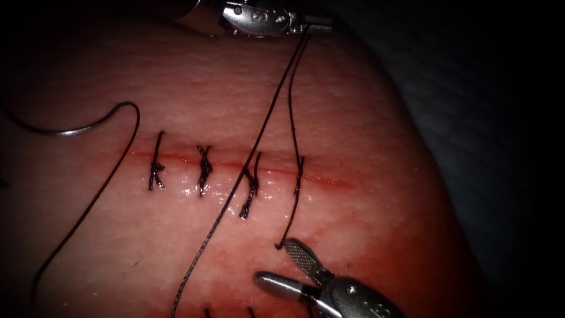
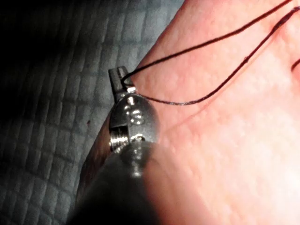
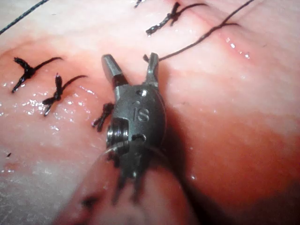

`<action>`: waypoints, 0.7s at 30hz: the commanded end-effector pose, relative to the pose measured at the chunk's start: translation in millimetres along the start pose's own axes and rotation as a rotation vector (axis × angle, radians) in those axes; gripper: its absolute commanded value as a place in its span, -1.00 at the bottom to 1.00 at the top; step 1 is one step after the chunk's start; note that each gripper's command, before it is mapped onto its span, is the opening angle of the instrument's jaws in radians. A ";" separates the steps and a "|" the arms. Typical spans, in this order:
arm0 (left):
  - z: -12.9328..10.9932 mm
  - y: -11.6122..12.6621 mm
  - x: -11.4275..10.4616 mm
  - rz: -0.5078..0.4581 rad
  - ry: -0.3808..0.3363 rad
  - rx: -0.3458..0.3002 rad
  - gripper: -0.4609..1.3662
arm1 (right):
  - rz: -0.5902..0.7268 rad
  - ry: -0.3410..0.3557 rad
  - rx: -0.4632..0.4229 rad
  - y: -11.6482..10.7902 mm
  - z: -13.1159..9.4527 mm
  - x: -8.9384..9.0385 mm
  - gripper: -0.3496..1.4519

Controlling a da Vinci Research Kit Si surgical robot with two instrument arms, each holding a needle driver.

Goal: Wound Closure
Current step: Wrap the suture one time clockwise around the right

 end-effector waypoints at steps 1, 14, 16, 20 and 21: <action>-0.1 0.2 0.1 -0.005 0.006 -0.016 -0.88 | 0.002 -0.002 0.010 0.0 0.0 0.1 0.86; -3.5 2.0 5.0 -0.019 0.025 -0.057 -0.88 | -0.020 -0.019 0.068 1.7 1.2 1.8 0.57; -4.3 2.3 5.4 -0.017 0.021 -0.059 -0.88 | -0.019 -0.020 0.070 2.1 1.6 2.1 0.56; -5.4 2.8 5.6 -0.017 0.014 -0.062 -0.88 | -0.019 -0.020 0.069 2.8 2.2 2.5 0.53; -5.5 2.9 5.6 -0.016 0.012 -0.061 -0.88 | -0.019 -0.020 0.069 2.9 2.3 2.5 0.53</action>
